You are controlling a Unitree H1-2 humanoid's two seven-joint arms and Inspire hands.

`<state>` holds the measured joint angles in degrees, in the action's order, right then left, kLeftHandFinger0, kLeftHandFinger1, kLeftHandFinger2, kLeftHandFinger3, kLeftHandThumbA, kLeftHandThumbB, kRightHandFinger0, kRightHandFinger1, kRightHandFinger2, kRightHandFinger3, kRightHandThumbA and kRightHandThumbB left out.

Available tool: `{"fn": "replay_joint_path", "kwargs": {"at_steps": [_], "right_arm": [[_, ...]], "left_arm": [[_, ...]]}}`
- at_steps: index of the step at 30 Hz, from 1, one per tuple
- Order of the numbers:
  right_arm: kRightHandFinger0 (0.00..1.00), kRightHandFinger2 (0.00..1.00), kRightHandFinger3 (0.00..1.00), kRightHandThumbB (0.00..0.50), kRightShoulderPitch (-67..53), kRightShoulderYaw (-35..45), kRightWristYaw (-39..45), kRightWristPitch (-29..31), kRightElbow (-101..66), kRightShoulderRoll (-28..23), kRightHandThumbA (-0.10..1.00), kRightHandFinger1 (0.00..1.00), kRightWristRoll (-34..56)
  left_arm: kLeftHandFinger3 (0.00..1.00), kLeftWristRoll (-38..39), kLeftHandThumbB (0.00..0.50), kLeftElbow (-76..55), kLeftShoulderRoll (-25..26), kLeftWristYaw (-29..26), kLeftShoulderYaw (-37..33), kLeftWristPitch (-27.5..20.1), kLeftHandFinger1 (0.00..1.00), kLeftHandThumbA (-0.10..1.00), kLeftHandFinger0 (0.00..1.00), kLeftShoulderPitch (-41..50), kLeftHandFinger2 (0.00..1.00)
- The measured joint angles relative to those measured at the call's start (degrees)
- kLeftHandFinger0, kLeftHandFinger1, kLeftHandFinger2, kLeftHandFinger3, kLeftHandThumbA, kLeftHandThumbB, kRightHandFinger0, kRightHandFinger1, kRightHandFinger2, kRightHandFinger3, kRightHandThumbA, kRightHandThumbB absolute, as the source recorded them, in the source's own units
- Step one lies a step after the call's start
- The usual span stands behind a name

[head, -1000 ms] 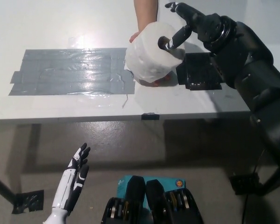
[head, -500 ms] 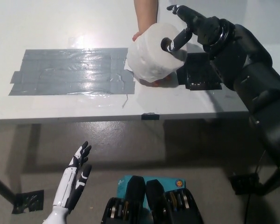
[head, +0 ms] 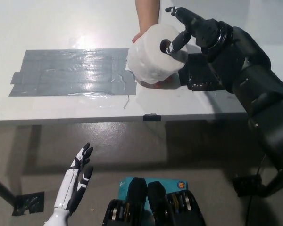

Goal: A person hands over a roll of toilet paper to the robot , and the robot inserts its right thumb into the hole in the centre to grab the roll, and then places it on the balck area on the desk.

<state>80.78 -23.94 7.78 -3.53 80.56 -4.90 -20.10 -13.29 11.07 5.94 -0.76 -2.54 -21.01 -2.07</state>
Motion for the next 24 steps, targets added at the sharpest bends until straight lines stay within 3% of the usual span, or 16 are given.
{"fn": "replay_joint_path", "kwargs": {"at_steps": [5,10,24], "right_arm": [[1.00,1.00,1.00,0.346,-0.9,0.2,-2.2,1.0,0.0,0.5,1.00,1.00,-0.3],[1.00,1.00,1.00,0.301,-1.9,0.6,-5.0,2.4,0.0,0.5,1.00,1.00,-0.4],[1.00,1.00,1.00,0.314,-4.3,0.2,-10.6,4.7,0.8,1.2,1.00,1.00,-1.4]], "left_arm": [[1.00,-0.1,0.172,-0.1,0.0,0.0,-0.3,-0.1,1.00,0.93,1.00,0.0,1.00],[1.00,-0.1,0.173,-0.5,0.0,0.0,-0.7,-0.3,1.00,0.94,1.00,0.2,1.00],[1.00,-1.2,0.205,-0.7,0.0,0.0,-1.6,-0.9,1.00,0.96,1.00,0.4,1.00]]}}
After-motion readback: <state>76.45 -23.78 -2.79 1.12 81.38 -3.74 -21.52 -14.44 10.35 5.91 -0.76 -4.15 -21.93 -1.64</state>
